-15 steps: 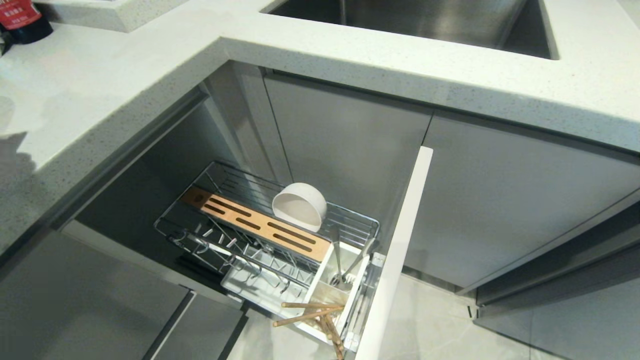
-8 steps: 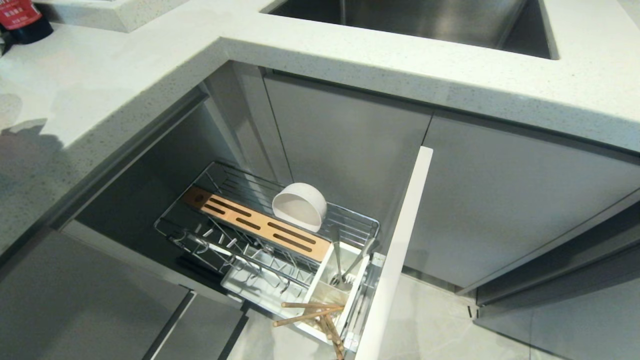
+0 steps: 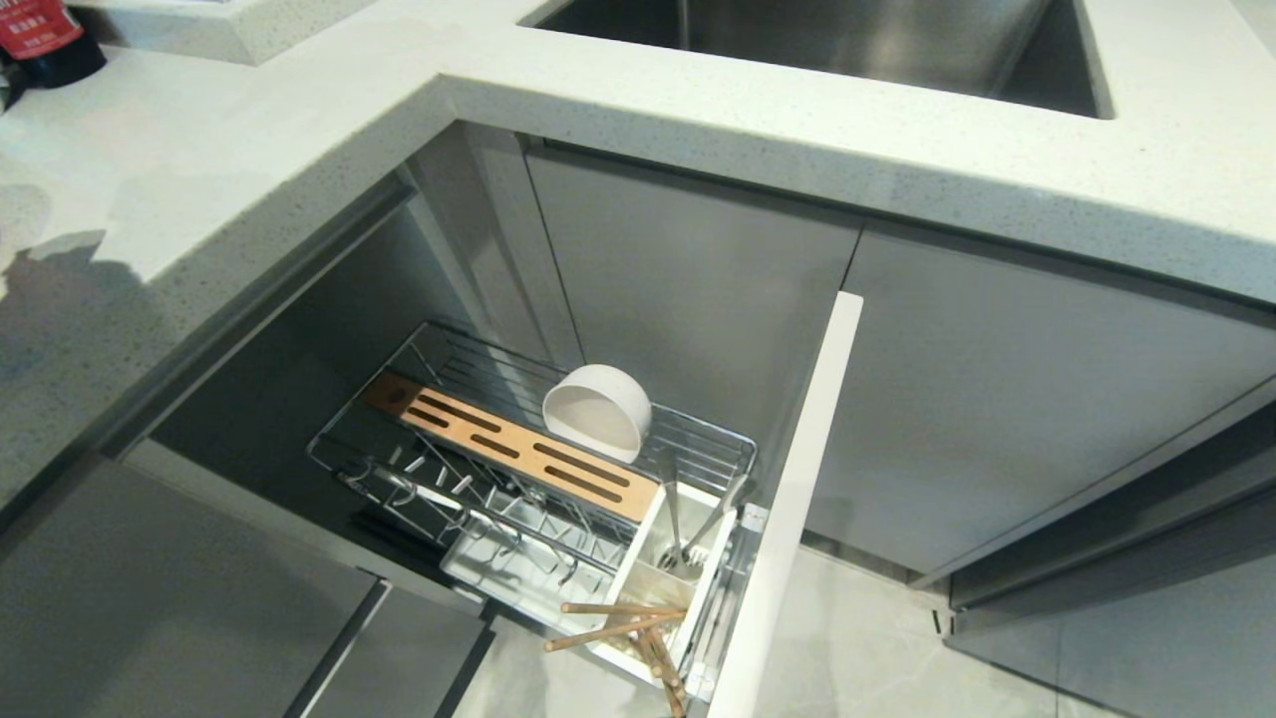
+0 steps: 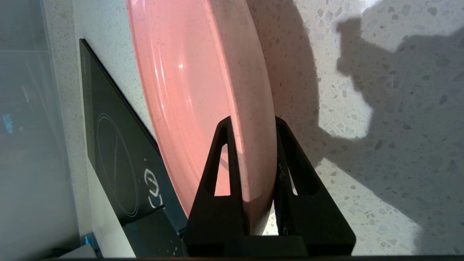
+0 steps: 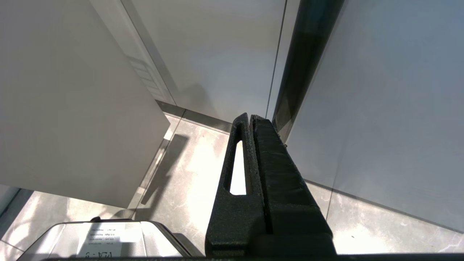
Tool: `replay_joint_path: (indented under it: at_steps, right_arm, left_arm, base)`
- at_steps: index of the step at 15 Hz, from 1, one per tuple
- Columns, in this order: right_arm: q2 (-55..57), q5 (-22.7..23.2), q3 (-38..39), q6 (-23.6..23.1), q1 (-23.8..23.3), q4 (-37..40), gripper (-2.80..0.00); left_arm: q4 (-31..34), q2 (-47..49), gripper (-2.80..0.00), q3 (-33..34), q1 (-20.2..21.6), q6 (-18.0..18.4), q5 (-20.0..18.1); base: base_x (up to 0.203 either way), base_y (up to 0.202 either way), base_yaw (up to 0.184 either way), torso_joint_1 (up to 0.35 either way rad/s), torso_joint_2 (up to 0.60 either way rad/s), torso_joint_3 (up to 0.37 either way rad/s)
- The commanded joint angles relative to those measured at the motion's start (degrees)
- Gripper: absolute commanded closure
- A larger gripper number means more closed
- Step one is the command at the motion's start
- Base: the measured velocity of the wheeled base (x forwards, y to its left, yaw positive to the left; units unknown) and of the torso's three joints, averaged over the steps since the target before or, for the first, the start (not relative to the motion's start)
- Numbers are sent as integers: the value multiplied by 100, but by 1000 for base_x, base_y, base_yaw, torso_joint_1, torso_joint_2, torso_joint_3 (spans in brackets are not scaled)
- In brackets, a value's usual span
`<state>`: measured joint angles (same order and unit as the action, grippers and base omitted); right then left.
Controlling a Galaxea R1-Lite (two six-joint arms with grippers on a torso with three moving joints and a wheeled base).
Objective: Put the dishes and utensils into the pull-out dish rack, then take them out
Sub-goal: Take the plate out of the cupboard
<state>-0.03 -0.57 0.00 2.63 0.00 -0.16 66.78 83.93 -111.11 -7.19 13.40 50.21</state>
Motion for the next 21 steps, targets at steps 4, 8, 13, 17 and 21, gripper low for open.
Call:
replay_joint_path:
  at_steps: [4,8,13,17,21]
  right_arm:
    - [3,-4,0,0,0,-2,0]
    - [3,-4,0,0,0,-2,0]
    - [3,4,0,0,0,-2,0]
    - [3,3,0,0,1,-2,0]
    - [3,-4,0,0,0,-2,0]
  left_arm:
    - [3,-34,0,-33,-10,-10,15]
    - [9,-79,0,-34,-11,-30,10]
    - [10,-123,-280,-34,-18,-30,15]
    - [-280,-279,-280,-34,-54,-54,-25]
    - [-1116,-552,-280,-13,-114,-93,-567]
  base:
    - [0,0,0,0,0,0]
    - [0,0,0,0,0,0]
    - [0,0,0,0,0,0]
    - [0,0,0,0,0,0]
    - [0,0,0,0,0,0]
